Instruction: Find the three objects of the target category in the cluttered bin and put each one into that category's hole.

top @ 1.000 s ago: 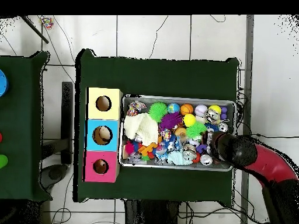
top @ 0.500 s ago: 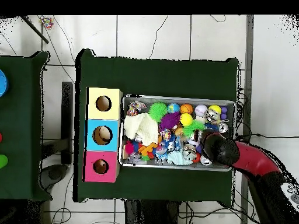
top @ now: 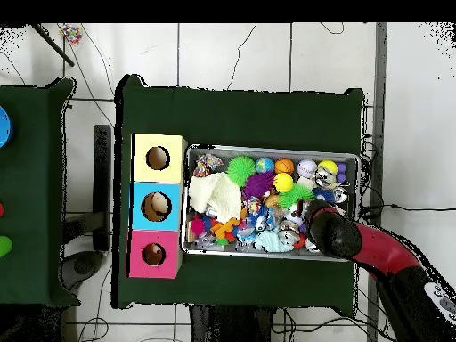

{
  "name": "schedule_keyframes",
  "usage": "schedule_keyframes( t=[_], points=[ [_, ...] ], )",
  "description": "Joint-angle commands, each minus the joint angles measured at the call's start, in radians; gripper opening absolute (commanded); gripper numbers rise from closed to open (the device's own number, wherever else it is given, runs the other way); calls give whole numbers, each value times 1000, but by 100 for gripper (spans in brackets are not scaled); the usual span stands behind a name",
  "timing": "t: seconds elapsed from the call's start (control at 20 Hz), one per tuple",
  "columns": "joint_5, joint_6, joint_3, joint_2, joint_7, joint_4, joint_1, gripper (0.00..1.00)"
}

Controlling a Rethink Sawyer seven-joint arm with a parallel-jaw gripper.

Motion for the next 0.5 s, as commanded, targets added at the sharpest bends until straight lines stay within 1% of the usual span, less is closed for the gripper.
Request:
schedule_keyframes(
  t=[0.05,0.25,0.35,0.5],
  points=[
    [-91,-25,44,118,10,34,-45,100],
    [-98,-6,60,89,-6,55,-65,100],
    [-105,-19,46,69,8,72,-62,100],
    [-121,-70,8,42,53,102,-41,100]
  ],
)
